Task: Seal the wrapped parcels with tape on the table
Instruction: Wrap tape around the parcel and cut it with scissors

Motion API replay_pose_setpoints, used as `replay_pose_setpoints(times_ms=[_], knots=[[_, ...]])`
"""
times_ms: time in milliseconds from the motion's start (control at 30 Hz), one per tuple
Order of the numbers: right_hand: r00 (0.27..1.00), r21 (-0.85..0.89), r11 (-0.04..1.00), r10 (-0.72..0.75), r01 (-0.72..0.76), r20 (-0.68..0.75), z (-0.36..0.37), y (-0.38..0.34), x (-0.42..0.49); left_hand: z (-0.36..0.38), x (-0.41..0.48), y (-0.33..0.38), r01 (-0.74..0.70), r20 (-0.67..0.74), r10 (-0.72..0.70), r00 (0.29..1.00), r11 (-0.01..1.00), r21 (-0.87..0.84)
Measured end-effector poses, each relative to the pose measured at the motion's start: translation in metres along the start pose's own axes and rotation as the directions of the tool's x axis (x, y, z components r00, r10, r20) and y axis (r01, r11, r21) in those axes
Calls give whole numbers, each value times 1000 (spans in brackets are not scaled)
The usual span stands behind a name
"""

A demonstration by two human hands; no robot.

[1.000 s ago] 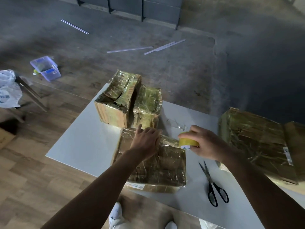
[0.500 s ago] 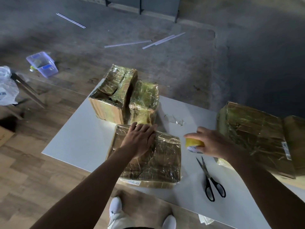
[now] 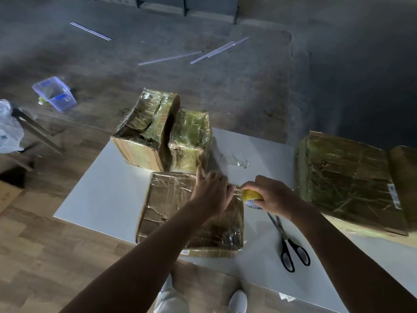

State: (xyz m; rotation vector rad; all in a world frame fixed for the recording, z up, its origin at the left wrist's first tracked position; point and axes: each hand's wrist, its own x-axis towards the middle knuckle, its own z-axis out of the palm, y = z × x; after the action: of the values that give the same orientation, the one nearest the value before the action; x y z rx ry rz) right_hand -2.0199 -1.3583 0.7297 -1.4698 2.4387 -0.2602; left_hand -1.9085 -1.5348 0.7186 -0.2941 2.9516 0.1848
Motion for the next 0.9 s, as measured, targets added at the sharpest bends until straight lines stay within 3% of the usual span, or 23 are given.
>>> replay_pose_setpoints(times_ms=[133, 267, 367, 467, 567, 667, 733, 900], knots=[[1000, -29, 1000, 3, -3, 5, 3, -1, 2, 10, 2, 12, -58, -114, 66, 991, 996, 74], [1000, -49, 999, -14, 14, -3, 8, 0, 7, 11, 6, 15, -158, -158, 161, 974, 987, 32], [1000, -17, 1000, 2, -2, -10, 8, 1, 7, 4, 11, 22, -71, -109, 69, 992, 997, -7], [997, 183, 981, 69, -63, -30, 10, 4, -2, 5, 11, 26, 9, -115, -14, 993, 999, -46], [977, 415, 897, 199, -152, -73, 21, 4, -19, 9, 5, 20, 29, -152, -38, 988, 998, -63], [979, 467, 875, 187, -127, -85, 38, -2, -36, 12, -3, 11, 21, -138, -28, 990, 998, -52], [985, 361, 926, 153, -114, -80, 41, -8, -38, 12, -7, 9, 16, -105, -21, 994, 998, -54], [990, -127, 989, 56, -72, -128, 33, -1, -41, 9, -8, 3, 18, -115, -30, 993, 995, -101]])
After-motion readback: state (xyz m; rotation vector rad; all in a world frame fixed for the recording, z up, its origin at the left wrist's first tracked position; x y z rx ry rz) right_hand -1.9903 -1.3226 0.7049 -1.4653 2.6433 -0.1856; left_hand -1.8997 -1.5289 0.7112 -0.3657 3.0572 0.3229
